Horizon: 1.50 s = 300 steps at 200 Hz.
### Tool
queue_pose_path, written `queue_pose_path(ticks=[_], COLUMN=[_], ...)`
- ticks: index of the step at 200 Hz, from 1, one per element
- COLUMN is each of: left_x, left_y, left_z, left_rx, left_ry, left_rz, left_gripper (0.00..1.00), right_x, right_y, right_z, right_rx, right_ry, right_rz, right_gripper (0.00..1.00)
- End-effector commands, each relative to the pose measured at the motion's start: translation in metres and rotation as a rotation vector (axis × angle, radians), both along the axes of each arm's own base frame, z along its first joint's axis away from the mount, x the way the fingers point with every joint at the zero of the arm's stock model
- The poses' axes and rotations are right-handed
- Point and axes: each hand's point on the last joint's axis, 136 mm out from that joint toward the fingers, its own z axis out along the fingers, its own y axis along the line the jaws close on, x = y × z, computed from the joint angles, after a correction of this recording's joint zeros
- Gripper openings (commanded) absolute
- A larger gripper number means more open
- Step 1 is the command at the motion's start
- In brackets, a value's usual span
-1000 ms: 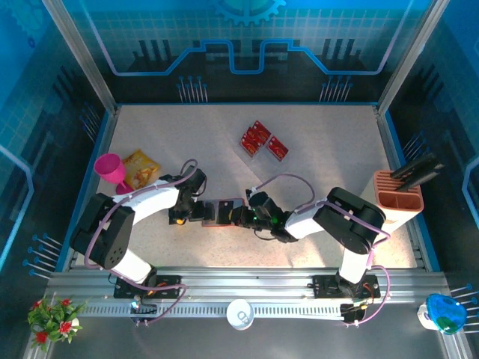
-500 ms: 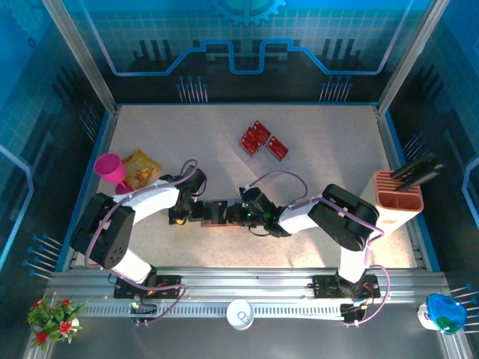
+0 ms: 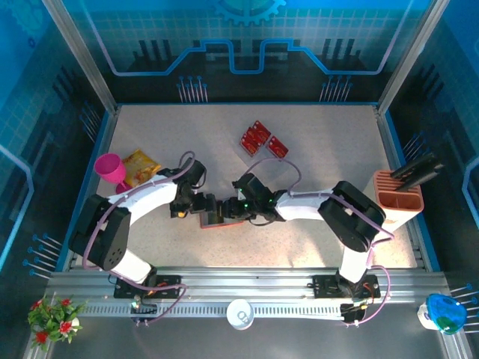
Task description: Put the credit cards into the card holder
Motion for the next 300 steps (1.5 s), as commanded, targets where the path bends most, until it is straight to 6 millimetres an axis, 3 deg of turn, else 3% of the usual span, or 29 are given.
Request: queue_pose_path(ticks=[1,50,77,137,245,300], left_x=[0.005,-0.003,-0.011,-0.031,-0.031,-0.031], left_y=[0.007,0.033,0.038,0.045,0.034,0.031], left_z=[0.016,0.002,-0.009,-0.029,-0.046,-0.046], left_rx=[-0.041,0.002,0.028,0.058,0.011,-0.005], left_ry=[-0.012,0.052,0.102,0.177,0.235,0.236], left_rz=[0.087,0.179,0.206,0.240,0.194,0.189], left_gripper=[0.99,0.99,0.99,0.99,0.99,0.99], right_x=[-0.002,0.006,0.008,0.007,-0.006,-0.010], right_y=[-0.015,-0.006,0.001,0.012,0.035,0.057], right_z=[0.011,0.006,0.001,-0.009,-0.036,-0.027], right_rx=[-0.084,-0.151,-0.165,-0.190,-0.245,-0.197], right_ry=[-0.009,0.000,0.001,0.010,0.085,0.095], right_rz=[0.072,0.146,0.168,0.205,0.268,0.303], right_gripper=[0.31,0.13,0.08,0.05,0.04,0.02])
